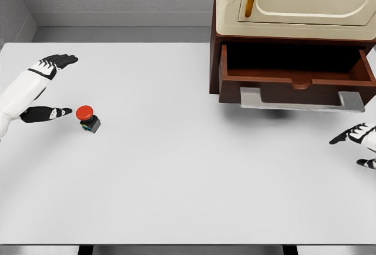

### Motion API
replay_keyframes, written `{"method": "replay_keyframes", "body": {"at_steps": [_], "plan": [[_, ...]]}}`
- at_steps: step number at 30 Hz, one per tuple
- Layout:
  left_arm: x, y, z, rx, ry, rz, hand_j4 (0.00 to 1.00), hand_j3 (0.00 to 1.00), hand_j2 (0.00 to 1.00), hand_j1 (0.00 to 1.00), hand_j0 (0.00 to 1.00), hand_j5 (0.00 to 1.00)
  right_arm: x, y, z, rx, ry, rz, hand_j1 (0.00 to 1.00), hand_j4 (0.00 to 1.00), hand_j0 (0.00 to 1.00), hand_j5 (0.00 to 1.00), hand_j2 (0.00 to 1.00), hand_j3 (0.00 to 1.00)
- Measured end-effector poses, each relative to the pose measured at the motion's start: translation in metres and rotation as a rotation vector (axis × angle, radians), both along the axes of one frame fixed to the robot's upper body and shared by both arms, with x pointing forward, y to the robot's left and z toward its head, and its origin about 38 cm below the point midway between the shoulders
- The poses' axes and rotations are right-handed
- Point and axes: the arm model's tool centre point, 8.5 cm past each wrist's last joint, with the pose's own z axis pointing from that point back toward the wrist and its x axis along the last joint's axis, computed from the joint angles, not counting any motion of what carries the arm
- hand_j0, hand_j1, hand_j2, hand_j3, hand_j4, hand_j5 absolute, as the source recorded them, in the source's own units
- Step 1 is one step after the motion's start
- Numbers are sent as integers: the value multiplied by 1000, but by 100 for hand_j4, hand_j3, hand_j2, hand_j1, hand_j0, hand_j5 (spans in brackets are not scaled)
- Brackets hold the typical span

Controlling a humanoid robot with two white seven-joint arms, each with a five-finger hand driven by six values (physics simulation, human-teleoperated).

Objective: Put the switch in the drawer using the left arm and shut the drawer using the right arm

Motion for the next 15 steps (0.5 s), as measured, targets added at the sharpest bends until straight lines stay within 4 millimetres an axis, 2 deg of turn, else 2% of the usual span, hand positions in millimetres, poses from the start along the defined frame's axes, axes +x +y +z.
{"method": "replay_keyframes", "body": {"at_steps": [6,8,11,13,15], "plan": [[-5,4,-4,0,10,11,100,100,100,100,100,100,-1,9,3,10,-8,27,82,82,82,82,82,82],[-5,7,0,-11,-4,22,100,100,100,100,100,100,-2,9,2,11,-3,27,84,84,84,84,84,84],[-5,11,9,-82,-48,38,100,100,100,100,100,100,-4,12,1,13,4,35,85,85,85,85,85,85],[-15,20,3,-177,-12,36,100,100,100,100,100,100,-4,16,3,18,1,46,85,85,85,85,85,85],[-14,23,10,-249,10,1,100,100,100,100,100,100,-4,18,4,20,-1,53,86,86,86,86,86,86]]}}
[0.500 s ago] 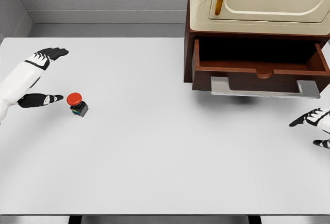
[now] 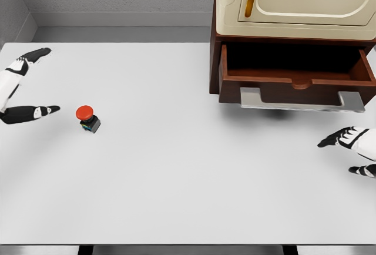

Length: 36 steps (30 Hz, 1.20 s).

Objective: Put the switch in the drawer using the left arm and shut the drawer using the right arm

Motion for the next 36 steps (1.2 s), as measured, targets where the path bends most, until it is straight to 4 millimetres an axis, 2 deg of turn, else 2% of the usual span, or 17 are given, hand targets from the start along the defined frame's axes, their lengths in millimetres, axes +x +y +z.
{"method": "replay_keyframes", "body": {"at_steps": [1,7,11,14,21,24,29,36], "plan": [[0,0,0,-28,17,-18,100,100,100,100,100,100,0,0,0,0,-1,0,90,90,90,90,90,90],[-2,2,-1,-197,98,-77,100,100,100,100,100,100,1,-1,3,-4,-6,0,88,88,88,88,88,88],[-4,-4,-14,-236,163,-104,100,100,100,100,100,100,1,-1,4,-4,-7,1,89,89,89,89,89,89],[-7,-12,-26,-242,214,-134,100,100,100,100,100,100,2,-1,4,-5,-6,1,79,79,79,79,79,79],[-13,-20,-53,-215,345,-218,100,100,100,100,100,100,1,1,3,-4,-1,6,78,78,78,78,78,78],[-11,-15,-59,-234,383,-229,100,100,100,100,100,100,0,1,3,-5,-1,9,79,79,79,79,79,79],[6,-11,-52,-281,385,-225,100,100,100,100,100,100,3,0,9,-28,-5,20,80,80,80,80,80,80],[13,-24,-76,-348,491,-182,100,100,100,100,100,100,3,0,11,-37,-6,27,80,80,80,80,80,80]]}}
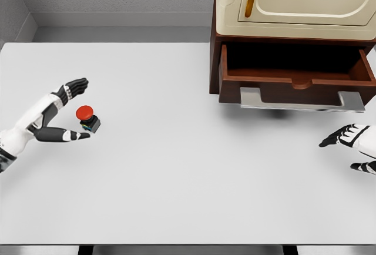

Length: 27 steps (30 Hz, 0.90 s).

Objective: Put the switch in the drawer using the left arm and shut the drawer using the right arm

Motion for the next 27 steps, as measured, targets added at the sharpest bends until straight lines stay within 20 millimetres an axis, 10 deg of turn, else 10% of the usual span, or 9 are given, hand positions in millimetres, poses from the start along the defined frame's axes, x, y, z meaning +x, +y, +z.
{"method": "replay_keyframes", "body": {"at_steps": [16,27], "plan": [[16,2,-25,38,60,59,100,100,100,100,100,100,0,4,1,7,-4,11,66,66,66,66,66,66],[15,2,-31,43,80,60,79,79,79,79,79,79,-1,5,2,6,-5,14,68,68,68,68,68,68]]}}
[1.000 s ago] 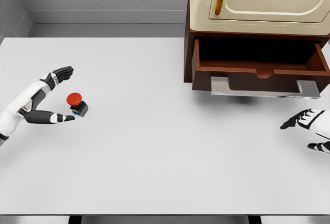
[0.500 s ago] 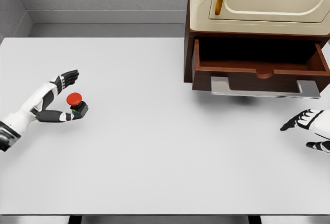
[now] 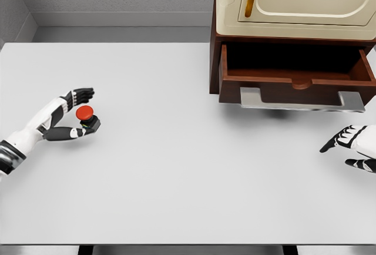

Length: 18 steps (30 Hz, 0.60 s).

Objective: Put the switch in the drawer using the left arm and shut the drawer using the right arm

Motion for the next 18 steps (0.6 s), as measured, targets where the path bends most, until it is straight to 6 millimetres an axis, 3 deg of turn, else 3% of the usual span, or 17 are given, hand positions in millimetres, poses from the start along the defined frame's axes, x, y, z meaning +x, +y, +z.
{"method": "replay_keyframes", "body": {"at_steps": [14,16,18], "plan": [[-3,0,-7,20,18,-4,79,79,79,79,79,79,1,-1,3,3,-6,-4,80,80,80,80,80,80],[-4,0,-8,22,20,-3,66,66,66,66,66,66,1,-1,3,4,-6,-3,79,79,79,79,79,79],[-4,0,-9,25,22,-4,61,61,61,61,61,61,1,0,3,5,-7,-2,77,77,77,77,77,77]]}}
